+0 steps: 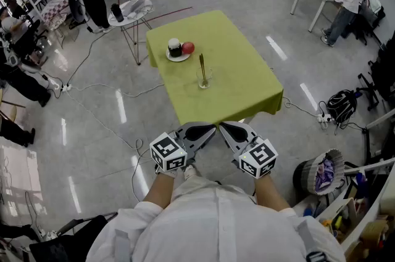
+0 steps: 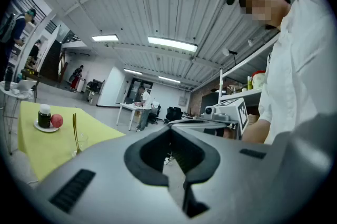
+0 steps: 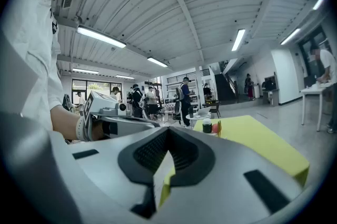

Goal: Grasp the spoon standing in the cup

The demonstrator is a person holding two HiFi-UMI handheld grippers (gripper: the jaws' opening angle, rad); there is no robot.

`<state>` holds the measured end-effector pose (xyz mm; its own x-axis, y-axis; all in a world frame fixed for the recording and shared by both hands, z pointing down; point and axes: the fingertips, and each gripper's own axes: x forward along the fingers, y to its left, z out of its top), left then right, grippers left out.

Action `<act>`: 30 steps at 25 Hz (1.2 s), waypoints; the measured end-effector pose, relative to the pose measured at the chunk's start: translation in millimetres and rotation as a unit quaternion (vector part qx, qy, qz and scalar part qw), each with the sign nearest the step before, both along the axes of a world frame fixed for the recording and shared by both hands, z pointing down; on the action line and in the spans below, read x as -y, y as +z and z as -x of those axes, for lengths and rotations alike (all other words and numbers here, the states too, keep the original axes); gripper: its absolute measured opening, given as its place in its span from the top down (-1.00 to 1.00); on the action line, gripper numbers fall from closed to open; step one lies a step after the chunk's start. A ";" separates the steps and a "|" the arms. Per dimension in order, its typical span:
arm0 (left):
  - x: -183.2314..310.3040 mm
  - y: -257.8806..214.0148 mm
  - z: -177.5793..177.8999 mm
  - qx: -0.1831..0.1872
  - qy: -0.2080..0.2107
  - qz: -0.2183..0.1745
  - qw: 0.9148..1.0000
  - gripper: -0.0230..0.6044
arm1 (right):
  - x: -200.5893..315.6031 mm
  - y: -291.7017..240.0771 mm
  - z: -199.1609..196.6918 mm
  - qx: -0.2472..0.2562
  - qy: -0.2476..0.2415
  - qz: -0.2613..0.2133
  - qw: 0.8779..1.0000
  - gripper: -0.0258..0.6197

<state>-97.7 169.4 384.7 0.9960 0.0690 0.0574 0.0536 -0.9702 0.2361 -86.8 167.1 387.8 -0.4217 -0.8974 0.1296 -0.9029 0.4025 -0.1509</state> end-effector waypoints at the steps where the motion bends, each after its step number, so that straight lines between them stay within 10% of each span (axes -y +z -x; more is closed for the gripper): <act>1: 0.0 2.2 0.9 0.001 0.000 0.001 1.000 0.91 | 0.5 1.5 0.9 0.000 -0.001 0.000 1.000 0.91; 30: -18.4 24.2 -4.3 0.043 0.021 0.004 0.999 0.91 | -13.0 4.6 -7.1 0.041 -0.020 -0.004 0.999 0.91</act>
<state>-93.4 187.8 408.9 0.9837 0.1103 0.1423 0.0724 -0.9659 0.2486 -79.7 180.1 392.3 -0.4653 -0.8808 0.0873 -0.8714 0.4386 -0.2198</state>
